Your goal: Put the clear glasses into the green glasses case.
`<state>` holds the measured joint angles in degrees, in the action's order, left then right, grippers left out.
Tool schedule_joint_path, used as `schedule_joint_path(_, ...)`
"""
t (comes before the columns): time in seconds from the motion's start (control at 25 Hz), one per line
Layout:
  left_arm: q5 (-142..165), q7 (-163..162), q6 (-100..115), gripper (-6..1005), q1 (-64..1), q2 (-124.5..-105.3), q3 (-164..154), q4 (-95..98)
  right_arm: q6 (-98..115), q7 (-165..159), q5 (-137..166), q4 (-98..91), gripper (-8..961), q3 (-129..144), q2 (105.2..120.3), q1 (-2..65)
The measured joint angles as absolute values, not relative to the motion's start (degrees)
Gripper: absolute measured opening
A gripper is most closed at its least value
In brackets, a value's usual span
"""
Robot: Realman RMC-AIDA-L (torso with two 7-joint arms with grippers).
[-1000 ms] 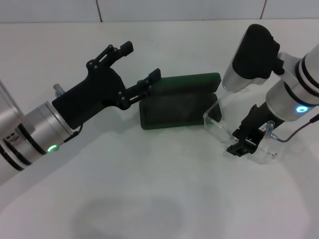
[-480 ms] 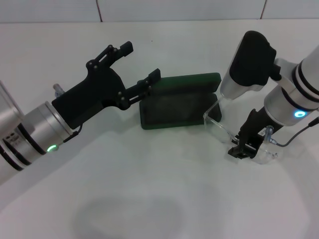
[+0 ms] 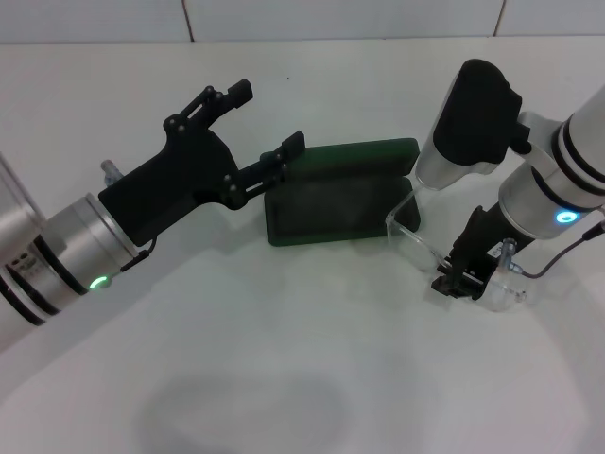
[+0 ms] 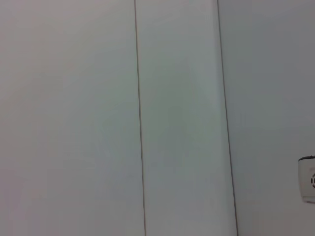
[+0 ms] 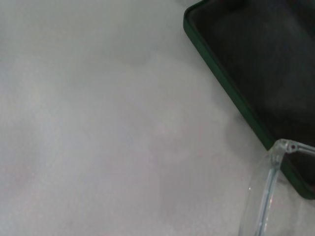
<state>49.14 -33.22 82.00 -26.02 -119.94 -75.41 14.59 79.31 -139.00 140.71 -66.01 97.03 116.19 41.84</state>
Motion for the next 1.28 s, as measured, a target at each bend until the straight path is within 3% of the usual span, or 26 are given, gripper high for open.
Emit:
schedule_joint_path(0.84,49.13,-33.22,82.13,877,-25.55,-120.06,-75.44,14.55,77.85,-138.87,140.29,-67.51,158,98.71,116.19,40.98)
schedule_joint_path(1.28,49.22,-33.6,84.26,876,-24.85,-120.23,-76.25,14.0,79.32,-135.72,137.64,-76.28,115,94.69,115.68,34.97)
